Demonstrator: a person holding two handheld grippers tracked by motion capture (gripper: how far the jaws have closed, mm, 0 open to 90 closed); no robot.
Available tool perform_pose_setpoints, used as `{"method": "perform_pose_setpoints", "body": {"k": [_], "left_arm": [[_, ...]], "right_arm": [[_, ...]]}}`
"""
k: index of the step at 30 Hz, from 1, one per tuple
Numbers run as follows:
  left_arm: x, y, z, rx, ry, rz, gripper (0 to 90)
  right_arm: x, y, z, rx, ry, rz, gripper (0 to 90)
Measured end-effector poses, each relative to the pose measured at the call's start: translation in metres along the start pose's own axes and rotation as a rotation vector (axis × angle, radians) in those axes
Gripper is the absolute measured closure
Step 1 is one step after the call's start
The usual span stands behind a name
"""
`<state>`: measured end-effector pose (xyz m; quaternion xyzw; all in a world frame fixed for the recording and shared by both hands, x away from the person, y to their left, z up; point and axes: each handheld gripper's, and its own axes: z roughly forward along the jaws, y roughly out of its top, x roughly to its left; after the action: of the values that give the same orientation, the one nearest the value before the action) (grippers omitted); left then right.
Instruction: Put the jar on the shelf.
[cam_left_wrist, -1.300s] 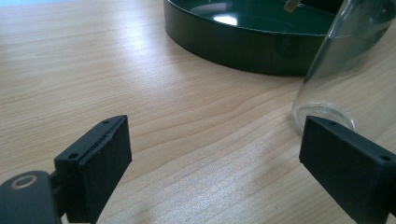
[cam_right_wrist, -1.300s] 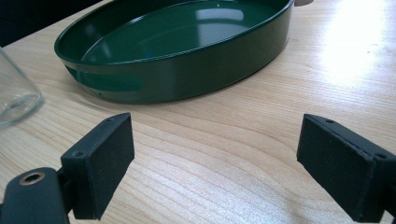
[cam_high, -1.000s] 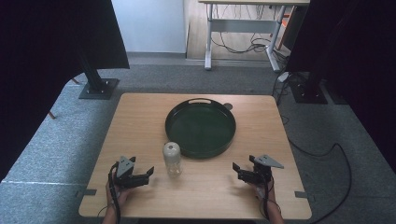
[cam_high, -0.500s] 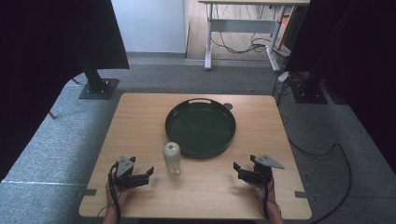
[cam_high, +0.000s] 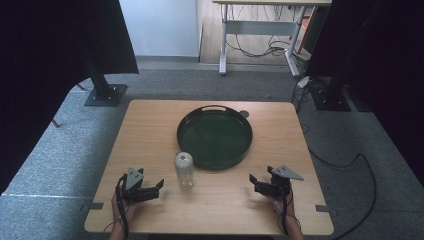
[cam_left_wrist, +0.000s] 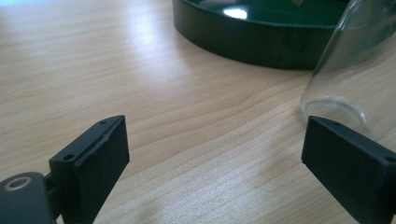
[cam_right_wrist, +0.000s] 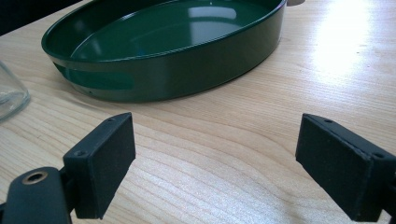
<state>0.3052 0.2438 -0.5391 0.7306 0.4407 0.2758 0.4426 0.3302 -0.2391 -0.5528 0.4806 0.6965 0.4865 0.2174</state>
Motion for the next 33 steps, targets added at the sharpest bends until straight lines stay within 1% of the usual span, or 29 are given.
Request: {"method": "perform_pose_setpoints", "body": {"k": [3,6,8,9,14,16,19,24,27,29,31,33], "left_arm": [[-0.002,0.003,-0.007,-0.023,-0.010,-0.008,7.0],[-0.006,0.006,-0.016,-0.061,-0.028,-0.034,7.0],[-0.009,0.008,-0.020,-0.076,-0.038,-0.049,7.0],[-0.011,0.010,-0.022,-0.089,-0.044,-0.060,7.0],[-0.028,0.017,-0.023,-0.106,-0.052,-0.063,7.1],[-0.036,0.021,-0.022,-0.108,-0.062,-0.056,7.3],[-0.050,0.027,-0.017,-0.099,-0.059,-0.036,7.3],[-0.071,0.041,-0.007,-0.101,-0.061,-0.035,7.5],[-0.081,0.048,-0.003,-0.103,-0.053,-0.026,7.5],[-0.085,0.053,0.000,-0.098,-0.036,-0.015,7.5],[-0.087,0.056,0.004,-0.092,-0.032,-0.018,7.5],[-0.088,0.058,0.009,-0.085,-0.031,-0.028,7.5]], "right_arm": [[0.000,0.000,0.000,0.000,-0.005,-0.004,11.6],[0.001,0.000,0.000,0.000,-0.011,-0.008,11.6],[0.001,0.000,0.000,-0.002,-0.016,-0.009,11.5],[0.001,0.000,0.000,-0.004,-0.018,-0.010,11.6],[0.002,-0.001,-0.001,-0.007,-0.027,-0.006,11.6],[0.002,-0.001,-0.002,-0.007,-0.029,-0.006,11.6],[0.002,-0.001,-0.002,-0.008,-0.032,-0.005,11.7],[0.001,-0.001,-0.002,-0.009,-0.034,-0.001,11.7],[0.001,-0.001,-0.002,-0.010,-0.036,0.001,11.7],[0.001,-0.001,-0.002,-0.010,-0.036,0.000,11.7],[0.002,-0.001,-0.002,-0.009,-0.037,-0.001,11.7],[0.002,-0.001,-0.002,-0.009,-0.039,-0.002,11.7]]}}
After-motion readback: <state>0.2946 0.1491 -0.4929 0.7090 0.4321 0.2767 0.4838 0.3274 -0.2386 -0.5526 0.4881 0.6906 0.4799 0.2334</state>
